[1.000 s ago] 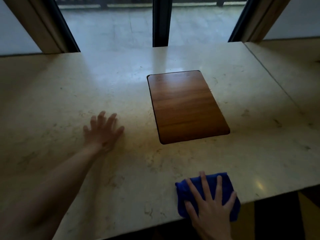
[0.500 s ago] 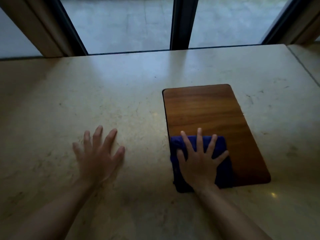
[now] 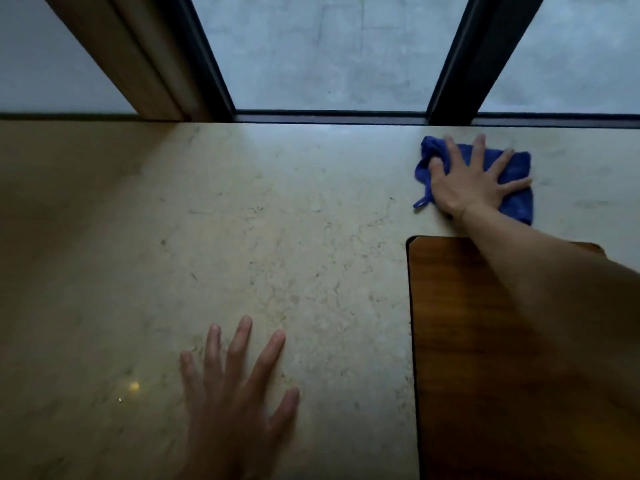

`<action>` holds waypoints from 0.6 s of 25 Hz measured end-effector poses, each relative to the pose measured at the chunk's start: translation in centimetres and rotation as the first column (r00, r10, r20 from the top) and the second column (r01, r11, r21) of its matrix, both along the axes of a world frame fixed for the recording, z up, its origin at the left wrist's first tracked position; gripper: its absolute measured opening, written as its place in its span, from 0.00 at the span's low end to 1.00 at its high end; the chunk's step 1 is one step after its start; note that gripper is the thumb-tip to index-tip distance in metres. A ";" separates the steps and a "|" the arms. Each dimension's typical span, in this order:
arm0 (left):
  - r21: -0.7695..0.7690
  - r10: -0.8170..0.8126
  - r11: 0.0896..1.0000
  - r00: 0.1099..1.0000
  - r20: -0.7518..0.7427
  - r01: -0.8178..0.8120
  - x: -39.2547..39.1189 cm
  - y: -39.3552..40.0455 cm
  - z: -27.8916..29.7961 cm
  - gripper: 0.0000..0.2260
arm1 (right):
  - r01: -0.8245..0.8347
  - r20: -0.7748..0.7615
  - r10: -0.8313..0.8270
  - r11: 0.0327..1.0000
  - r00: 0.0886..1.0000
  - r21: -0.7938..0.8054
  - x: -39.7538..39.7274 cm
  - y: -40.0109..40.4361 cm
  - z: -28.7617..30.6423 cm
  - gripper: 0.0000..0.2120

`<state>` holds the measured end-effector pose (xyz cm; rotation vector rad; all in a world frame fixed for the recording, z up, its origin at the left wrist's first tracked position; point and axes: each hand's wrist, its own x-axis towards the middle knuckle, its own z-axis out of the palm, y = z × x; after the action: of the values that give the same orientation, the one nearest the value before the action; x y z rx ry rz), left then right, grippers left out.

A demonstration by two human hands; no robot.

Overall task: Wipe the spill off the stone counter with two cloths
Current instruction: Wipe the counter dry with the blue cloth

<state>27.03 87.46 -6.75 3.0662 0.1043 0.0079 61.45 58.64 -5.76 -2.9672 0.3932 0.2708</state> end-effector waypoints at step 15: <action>0.018 -0.028 0.999 0.998 -0.054 0.029 -0.5 0.2 0.2 0.32 | -0.446 0.014 0.446 0.895 0.895 -0.004 -10.4 2.2 0.5 0.25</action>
<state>26.49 87.67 -6.52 3.0873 0.0644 -0.0760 51.08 60.84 -5.27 -3.0200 -0.3020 0.2928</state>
